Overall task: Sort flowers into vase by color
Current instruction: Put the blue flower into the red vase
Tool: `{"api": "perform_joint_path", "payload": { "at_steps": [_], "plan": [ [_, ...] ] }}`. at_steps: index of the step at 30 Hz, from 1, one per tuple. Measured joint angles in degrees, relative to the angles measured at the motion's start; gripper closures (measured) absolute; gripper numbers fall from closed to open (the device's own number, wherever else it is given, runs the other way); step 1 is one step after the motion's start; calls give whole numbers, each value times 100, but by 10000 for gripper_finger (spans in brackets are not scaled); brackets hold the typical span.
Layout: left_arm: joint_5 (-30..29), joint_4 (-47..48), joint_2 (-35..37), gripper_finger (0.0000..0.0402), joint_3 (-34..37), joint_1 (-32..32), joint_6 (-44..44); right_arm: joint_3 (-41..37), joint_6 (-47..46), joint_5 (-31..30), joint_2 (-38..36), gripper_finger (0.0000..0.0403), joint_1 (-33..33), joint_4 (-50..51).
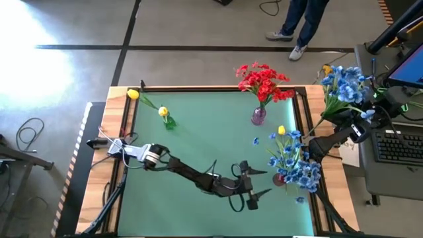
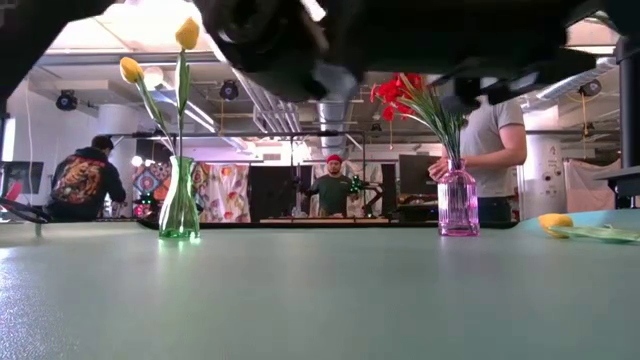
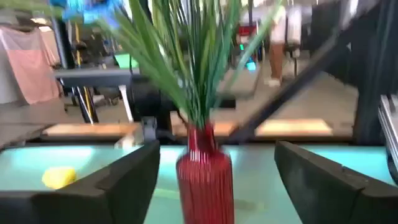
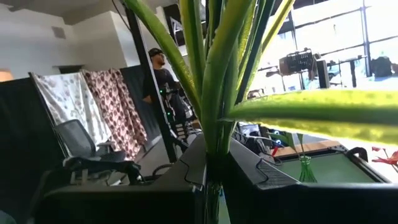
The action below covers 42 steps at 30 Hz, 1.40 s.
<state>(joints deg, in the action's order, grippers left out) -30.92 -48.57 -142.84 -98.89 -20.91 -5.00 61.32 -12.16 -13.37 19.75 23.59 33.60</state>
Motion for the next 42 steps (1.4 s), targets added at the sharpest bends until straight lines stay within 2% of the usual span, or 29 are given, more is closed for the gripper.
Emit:
{"api": "perform_joint_path", "payload": {
  "at_steps": [5,10,18,24,39,42],
  "plan": [
    [6,-29,-418,56,-590,45,-83,-2,-31,37,0,380,0,2],
    [-122,19,-768,32,-944,105,254,-7,1,38,2,381,1,16],
    [-380,148,-1484,26,-1835,110,235,-13,-18,36,20,381,1,13],
    [-413,621,-1852,26,-2521,143,237,-13,-79,36,20,381,0,11],
    [-401,656,-1927,26,-2511,223,386,-13,8,34,20,381,0,0],
    [-148,627,-1927,26,-2461,261,567,-13,76,33,20,381,0,0]
  ]
}}
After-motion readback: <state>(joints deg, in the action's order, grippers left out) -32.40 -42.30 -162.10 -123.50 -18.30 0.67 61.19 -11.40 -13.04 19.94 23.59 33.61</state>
